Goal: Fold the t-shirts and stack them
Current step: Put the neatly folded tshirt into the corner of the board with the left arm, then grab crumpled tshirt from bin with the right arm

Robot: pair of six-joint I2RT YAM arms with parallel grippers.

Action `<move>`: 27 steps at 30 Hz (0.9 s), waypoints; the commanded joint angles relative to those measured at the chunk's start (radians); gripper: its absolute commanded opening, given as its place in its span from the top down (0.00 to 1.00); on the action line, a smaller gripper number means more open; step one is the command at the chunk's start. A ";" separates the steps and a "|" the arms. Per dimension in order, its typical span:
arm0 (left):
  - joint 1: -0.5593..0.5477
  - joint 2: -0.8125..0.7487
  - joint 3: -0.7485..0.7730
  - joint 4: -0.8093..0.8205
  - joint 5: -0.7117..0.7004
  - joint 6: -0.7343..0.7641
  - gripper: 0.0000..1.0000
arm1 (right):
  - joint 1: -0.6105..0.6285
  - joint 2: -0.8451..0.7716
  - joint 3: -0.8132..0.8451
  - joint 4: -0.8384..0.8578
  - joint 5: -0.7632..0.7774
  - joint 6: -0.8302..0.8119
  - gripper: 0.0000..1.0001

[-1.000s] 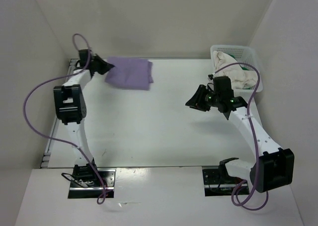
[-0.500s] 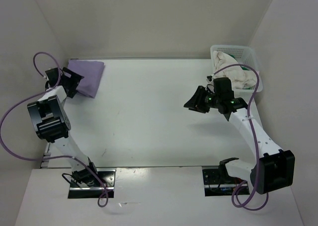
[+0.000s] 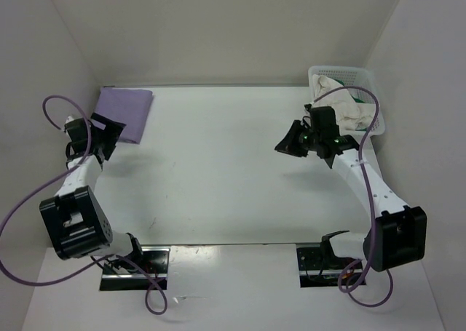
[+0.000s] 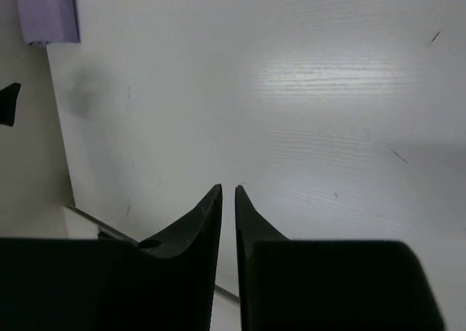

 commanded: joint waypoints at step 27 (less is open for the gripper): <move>-0.764 -0.227 -0.096 -0.071 0.208 0.111 0.60 | -0.231 0.768 0.968 -0.102 0.630 0.191 0.51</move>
